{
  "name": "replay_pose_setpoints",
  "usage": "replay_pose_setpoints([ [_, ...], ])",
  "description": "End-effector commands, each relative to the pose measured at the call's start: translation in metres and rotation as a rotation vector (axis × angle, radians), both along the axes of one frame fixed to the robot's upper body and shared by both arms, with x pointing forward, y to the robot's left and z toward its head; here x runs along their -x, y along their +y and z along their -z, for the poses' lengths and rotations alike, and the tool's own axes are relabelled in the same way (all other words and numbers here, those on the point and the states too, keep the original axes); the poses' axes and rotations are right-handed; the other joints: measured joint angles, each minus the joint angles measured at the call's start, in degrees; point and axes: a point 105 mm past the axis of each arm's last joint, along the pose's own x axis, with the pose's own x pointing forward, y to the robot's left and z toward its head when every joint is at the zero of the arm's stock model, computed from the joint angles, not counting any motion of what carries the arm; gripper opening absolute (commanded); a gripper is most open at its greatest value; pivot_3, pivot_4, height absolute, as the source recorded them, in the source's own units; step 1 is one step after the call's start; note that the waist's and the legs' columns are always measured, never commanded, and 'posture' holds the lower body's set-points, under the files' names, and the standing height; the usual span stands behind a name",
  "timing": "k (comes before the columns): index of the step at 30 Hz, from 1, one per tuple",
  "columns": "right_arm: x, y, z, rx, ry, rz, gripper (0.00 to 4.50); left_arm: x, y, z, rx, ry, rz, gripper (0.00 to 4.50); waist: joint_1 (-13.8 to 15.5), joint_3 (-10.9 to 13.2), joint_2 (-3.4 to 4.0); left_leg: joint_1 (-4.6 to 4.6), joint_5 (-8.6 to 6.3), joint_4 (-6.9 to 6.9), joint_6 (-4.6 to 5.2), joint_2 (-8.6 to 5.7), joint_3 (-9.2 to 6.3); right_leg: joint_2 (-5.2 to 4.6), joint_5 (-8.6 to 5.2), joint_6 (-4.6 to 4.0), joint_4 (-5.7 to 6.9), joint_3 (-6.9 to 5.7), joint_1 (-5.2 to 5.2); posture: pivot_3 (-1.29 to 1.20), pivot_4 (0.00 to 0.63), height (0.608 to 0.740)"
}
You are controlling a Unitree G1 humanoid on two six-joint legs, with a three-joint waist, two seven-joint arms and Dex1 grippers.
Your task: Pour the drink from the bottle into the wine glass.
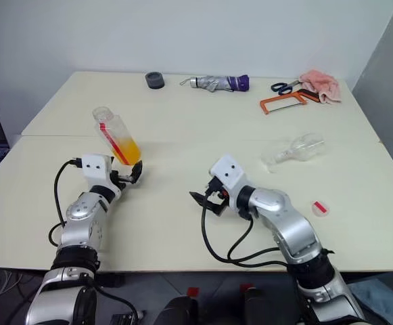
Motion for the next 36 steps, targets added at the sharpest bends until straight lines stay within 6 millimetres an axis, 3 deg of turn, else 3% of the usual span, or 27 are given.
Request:
replay_pose_setpoints([
  [1, 0.013, -0.016, -0.021, -0.111, 0.002, 0.033, 4.5, 0.017, -0.018, -0.007, -0.016, -0.02, 0.123, 4.47, 0.0, 0.0, 0.0, 0.0, 0.0, -0.02, 0.0, 0.01, 0.0, 0.0, 0.0, 0.0, 0.0, 0.0, 0.0, 0.0, 0.15, 0.74],
  [3, 0.021, -0.028, -0.026, -0.201, 0.057, 0.064, 4.5, 0.03, -0.03, -0.006, -0.035, -0.007, 0.218, 4.47, 0.0, 0.0, 0.0, 0.01, -0.01, -0.03, 0.02, 0.03, 0.0, -0.01, 0.0, 0.0, 0.01, 0.01, 0.0, 0.0, 0.15, 0.74],
  [7, 0.018, -0.064, -0.022, -0.355, 0.237, 0.205, 4.5, 0.048, -0.06, -0.014, -0.046, 0.018, 0.447, 4.47, 0.4, 0.0, 0.0, 0.07, -0.1, -0.02, 0.17, 0.05, -0.07, -0.12, 0.0, 0.0, -0.01, -0.05, 0.14, 0.0, 0.15, 0.74],
  [14, -0.036, -0.15, -0.016, -0.634, 0.425, 0.631, 4.5, 0.072, -0.112, -0.038, -0.123, 0.101, 0.948, 4.47, 0.8, 0.0, 0.08, 0.32, -0.1, -0.04, 0.18, -0.09, 0.17, 0.19, 0.01, 0.02, -0.02, 0.06, 0.32, 0.0, 0.15, 0.74],
  [17, -0.057, -0.173, -0.014, -0.706, 0.477, 0.731, 4.5, 0.074, -0.122, -0.042, -0.167, 0.132, 1.058, 4.47, 0.7, 0.0, 0.12, 0.34, -0.1, -0.11, 0.18, -0.11, 0.32, 0.29, 0.0, 0.01, -0.03, 0.07, 0.29, 0.0, 0.15, 0.74],
  [23, -0.087, -0.19, -0.009, -0.772, 0.56, 0.789, 4.5, 0.08, -0.143, -0.047, -0.212, 0.136, 1.188, 4.47, -0.3, 0.1, 0.24, 0.32, -0.1, -0.17, 0.19, -0.04, 0.45, 0.3, -0.01, -0.02, -0.02, 0.16, 0.23, 0.0, 0.15, 0.74],
  [36, -0.125, -0.178, 0.004, -0.885, 0.673, 0.781, 4.5, 0.08, -0.149, -0.046, -0.221, 0.131, 1.238, 4.47, -0.5, 0.1, 0.25, 0.28, -0.11, -0.15, 0.2, 0.0, 0.5, 0.29, -0.01, -0.02, -0.02, 0.18, 0.23, 0.0, 0.15, 0.74],
])
